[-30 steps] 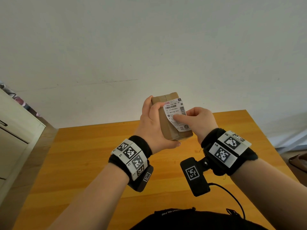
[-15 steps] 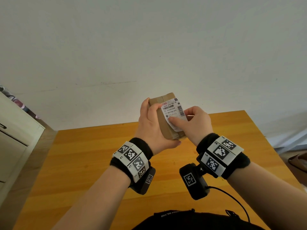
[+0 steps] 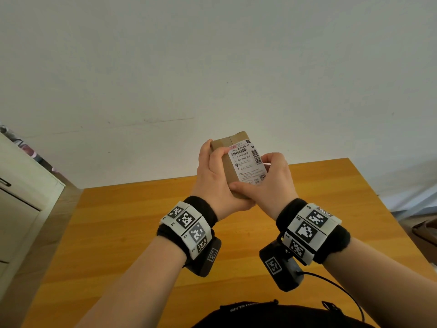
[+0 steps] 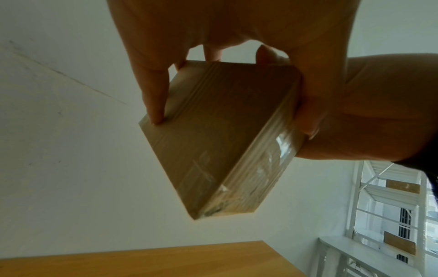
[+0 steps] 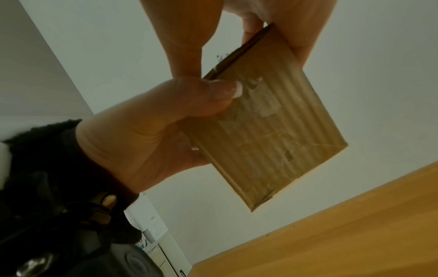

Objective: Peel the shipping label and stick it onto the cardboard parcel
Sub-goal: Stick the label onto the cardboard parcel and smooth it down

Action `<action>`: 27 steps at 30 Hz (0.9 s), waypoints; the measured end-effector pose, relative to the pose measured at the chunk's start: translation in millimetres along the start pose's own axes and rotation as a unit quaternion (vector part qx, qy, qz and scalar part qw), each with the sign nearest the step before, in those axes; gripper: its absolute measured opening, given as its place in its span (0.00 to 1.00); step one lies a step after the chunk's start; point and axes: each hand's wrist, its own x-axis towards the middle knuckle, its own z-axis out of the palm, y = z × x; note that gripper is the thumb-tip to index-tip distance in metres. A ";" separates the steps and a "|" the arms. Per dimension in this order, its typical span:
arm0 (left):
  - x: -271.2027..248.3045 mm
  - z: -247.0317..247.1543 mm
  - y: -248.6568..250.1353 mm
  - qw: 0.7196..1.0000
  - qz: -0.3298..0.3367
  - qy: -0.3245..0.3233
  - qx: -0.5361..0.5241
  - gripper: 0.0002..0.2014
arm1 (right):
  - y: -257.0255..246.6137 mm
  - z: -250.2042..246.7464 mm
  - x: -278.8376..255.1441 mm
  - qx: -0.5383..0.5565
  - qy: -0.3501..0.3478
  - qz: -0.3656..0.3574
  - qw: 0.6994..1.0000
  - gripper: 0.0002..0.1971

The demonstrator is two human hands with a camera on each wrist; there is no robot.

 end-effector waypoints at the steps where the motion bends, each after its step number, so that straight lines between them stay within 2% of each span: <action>1: -0.1 0.2 -0.2 1.000 0.003 0.001 0.002 0.56 | 0.1 -0.2 -0.6 0.005 -0.001 -0.001 1.000 0.46; 4: -1.6 1.3 -4.4 1.000 0.005 0.009 0.002 0.56 | 1.1 -3.5 0.0 0.055 -0.008 0.010 0.998 0.58; 6: -2.7 1.3 -8.0 1.000 0.007 0.014 -0.001 0.57 | 0.5 -7.0 2.3 0.074 -0.021 0.019 0.997 0.59; 11: -3.9 -1.5 -8.2 1.000 0.030 -0.004 0.008 0.57 | -2.1 -17.3 14.1 0.088 -0.054 0.015 0.995 0.45; 15: -6.6 -2.6 -6.2 0.998 0.058 -0.031 0.015 0.57 | -4.2 -27.1 24.5 0.071 -0.072 0.006 0.995 0.37; 20: -10.1 -0.4 -5.8 0.993 0.109 -0.033 0.041 0.56 | 1.9 -30.2 28.9 0.087 -0.053 0.029 0.994 0.29; 27: -12.4 -0.3 -3.4 0.987 0.145 -0.024 0.059 0.54 | 7.2 -30.0 29.8 0.188 -0.039 0.085 0.978 0.17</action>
